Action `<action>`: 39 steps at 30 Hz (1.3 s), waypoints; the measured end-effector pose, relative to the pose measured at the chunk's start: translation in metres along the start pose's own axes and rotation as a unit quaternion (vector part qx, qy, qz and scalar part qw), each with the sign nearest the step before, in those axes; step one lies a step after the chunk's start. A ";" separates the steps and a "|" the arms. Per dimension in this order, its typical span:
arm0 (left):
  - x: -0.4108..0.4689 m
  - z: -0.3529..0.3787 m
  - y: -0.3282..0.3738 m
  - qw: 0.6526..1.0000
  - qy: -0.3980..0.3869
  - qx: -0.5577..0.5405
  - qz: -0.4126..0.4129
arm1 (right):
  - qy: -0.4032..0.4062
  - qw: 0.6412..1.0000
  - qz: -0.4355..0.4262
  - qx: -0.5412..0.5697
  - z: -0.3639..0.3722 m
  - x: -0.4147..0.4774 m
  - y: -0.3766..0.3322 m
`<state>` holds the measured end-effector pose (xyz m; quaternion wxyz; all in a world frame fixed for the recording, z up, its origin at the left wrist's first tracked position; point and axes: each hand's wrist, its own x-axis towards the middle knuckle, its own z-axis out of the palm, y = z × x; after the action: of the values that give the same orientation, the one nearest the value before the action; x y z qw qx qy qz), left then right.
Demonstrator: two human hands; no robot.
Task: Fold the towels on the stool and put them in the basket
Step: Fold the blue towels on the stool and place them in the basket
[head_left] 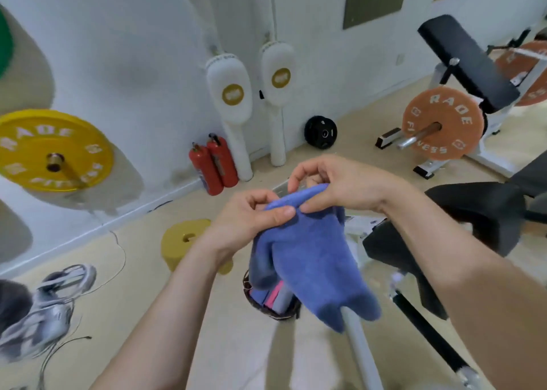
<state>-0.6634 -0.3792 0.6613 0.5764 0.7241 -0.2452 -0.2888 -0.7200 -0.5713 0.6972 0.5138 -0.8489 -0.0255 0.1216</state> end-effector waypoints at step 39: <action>0.147 -0.601 -0.244 0.831 0.324 0.445 -0.084 | 0.415 0.899 0.113 -0.083 0.139 0.515 0.068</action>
<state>-0.1315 -0.0113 0.5045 0.2119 0.9721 -0.0843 0.0549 -0.2590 -0.3960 0.4830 0.3879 -0.8594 0.2762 -0.1865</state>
